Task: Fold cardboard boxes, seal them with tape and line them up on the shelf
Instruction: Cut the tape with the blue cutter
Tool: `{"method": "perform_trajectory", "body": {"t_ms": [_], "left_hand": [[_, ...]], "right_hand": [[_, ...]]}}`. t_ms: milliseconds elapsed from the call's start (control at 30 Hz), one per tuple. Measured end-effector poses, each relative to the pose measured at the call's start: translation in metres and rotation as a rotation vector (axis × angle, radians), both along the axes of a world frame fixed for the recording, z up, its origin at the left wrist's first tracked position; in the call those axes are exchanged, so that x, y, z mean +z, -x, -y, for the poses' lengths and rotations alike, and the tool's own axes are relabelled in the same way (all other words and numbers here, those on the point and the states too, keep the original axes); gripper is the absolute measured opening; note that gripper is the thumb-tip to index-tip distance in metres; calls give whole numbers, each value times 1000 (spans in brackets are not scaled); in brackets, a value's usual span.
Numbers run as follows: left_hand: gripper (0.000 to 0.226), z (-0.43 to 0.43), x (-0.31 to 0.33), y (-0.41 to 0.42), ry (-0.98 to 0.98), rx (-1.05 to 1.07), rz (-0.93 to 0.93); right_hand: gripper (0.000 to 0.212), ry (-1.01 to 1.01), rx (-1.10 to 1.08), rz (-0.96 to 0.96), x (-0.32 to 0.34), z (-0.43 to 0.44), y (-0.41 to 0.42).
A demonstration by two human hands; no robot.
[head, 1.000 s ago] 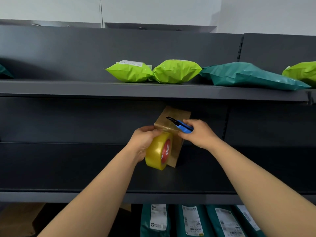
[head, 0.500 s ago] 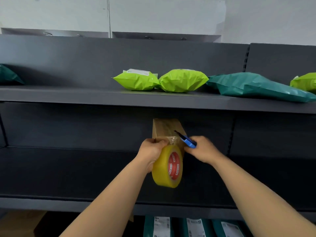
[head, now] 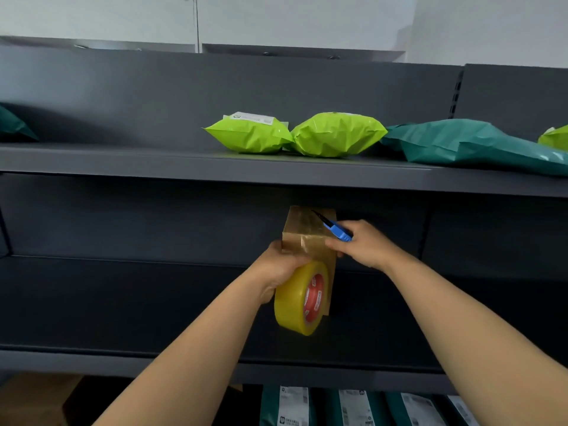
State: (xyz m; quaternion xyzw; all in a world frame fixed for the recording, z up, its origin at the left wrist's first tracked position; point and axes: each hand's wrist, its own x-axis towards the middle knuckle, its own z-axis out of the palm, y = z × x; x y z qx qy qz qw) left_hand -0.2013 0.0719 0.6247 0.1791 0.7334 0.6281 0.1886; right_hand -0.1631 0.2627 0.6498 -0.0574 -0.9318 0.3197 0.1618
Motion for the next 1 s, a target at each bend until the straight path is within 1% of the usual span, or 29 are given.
{"method": "perform_trajectory", "body": {"t_ms": [33,67,200,300,400,533,567,667,700,733,800,867,933,1000], "left_hand": [[88,-3,-6,-1,22,8,17],[89,-6,-12,-2,27,32,29],[66,-12,-30,-2,-143,145,84],[58,-12,-31,-1,-245,174,67],[43,-12,-25,4,-193,196,63],[28,-15,-18,10,-129,146,109],[25,-16,-17,11,-120,152,106],[20,-19,-17,14,-131,172,100],[21,-20,-17,15,-137,170,104],[22,-20,-17,16,-142,163,106],[23,-20,-16,18,-147,152,106],[28,-20,-15,18,-150,146,104],[32,-21,-15,18,-169,156,100],[32,-22,-15,18,-171,166,99]], "right_hand": [[43,-6,-5,0,0,0,1],[43,-9,-12,-1,-1,0,1],[40,-17,-17,-9,-4,-1,1],[41,-49,-25,-4,-1,1,4],[39,-61,-34,5,0,2,5],[40,-71,-14,38,4,-2,6],[44,-82,-11,54,5,-4,7],[65,-117,-7,102,12,-8,5],[67,-128,-7,118,16,-8,1],[65,-145,-10,121,19,-8,-4],[51,-253,-27,65,24,-11,-15],[40,-465,-68,-28,27,-13,-28],[36,-672,-87,-97,28,-16,-41],[37,-820,-69,-140,26,-17,-49]]}}
